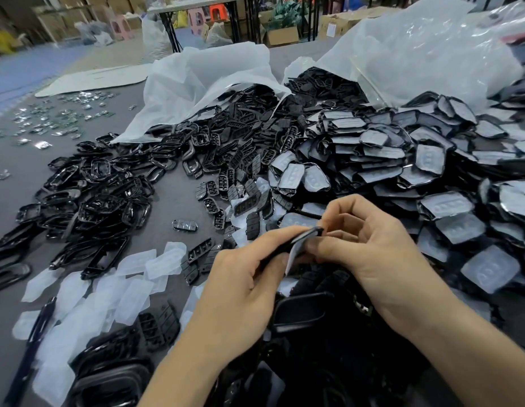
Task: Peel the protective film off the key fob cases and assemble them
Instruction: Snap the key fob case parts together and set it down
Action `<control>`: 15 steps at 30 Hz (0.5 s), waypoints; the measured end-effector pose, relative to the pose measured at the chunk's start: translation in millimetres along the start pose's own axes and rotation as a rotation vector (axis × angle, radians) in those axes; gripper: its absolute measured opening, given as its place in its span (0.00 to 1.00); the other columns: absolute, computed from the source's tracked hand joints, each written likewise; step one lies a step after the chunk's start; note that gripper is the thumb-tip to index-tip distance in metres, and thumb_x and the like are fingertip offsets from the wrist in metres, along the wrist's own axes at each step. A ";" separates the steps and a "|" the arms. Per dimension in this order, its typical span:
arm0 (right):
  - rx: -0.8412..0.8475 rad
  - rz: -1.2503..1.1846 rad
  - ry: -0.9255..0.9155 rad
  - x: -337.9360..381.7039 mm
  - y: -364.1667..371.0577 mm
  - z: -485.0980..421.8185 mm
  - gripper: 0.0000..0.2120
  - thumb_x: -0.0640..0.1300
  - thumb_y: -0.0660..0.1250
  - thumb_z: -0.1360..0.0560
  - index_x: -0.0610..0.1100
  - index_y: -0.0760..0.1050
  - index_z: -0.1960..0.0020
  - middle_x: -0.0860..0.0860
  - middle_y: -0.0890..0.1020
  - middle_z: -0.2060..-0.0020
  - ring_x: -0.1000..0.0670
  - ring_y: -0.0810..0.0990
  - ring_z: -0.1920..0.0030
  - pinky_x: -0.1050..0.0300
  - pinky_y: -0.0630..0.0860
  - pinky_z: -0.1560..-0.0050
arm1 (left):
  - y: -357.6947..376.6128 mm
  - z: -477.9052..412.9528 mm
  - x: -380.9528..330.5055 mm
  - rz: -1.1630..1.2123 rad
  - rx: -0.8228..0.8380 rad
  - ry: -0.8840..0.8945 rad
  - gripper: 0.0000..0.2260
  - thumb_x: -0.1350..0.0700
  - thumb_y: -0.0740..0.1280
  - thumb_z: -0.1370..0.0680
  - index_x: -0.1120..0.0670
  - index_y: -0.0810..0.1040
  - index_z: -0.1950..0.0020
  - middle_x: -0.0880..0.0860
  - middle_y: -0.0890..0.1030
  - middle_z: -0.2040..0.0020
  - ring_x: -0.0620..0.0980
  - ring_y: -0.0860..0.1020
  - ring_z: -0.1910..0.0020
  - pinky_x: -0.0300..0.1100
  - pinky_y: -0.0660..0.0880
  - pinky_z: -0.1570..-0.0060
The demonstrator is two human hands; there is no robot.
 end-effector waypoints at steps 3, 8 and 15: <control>0.086 -0.056 0.099 1.8 -3.6 -1.1 0.13 0.34 0.75 0.39 0.51 0.78 0.64 0.52 0.77 0.68 0.53 0.76 0.66 0.60 0.77 0.61 | 4.0 0.6 -0.3 0.281 0.114 -0.097 0.14 0.59 0.65 0.22 0.45 0.79 0.39 0.50 0.84 0.49 0.54 0.83 0.50 0.46 0.79 0.50; 0.151 -0.031 0.145 5.6 -3.3 -1.8 0.16 0.29 0.69 0.33 0.49 0.81 0.66 0.52 0.79 0.70 0.56 0.75 0.69 0.66 0.73 0.68 | 8.7 0.5 4.3 0.768 0.211 -0.335 0.15 0.63 0.63 0.25 0.55 0.82 0.42 0.57 0.84 0.47 0.57 0.83 0.49 0.43 0.79 0.49; 0.170 0.085 0.131 7.5 -4.2 0.0 0.12 0.30 0.70 0.33 0.47 0.81 0.63 0.49 0.79 0.67 0.54 0.76 0.66 0.67 0.73 0.65 | 12.1 0.3 3.4 0.763 0.148 -0.391 0.11 0.51 0.67 0.23 0.55 0.83 0.46 0.57 0.85 0.51 0.57 0.84 0.56 0.42 0.80 0.58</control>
Point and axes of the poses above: each hand's wrist, its own z-axis away from the middle knuckle, its own y-axis out of the palm, x = y × z, the point moved 2 cm from there along -z, towards the middle knuckle
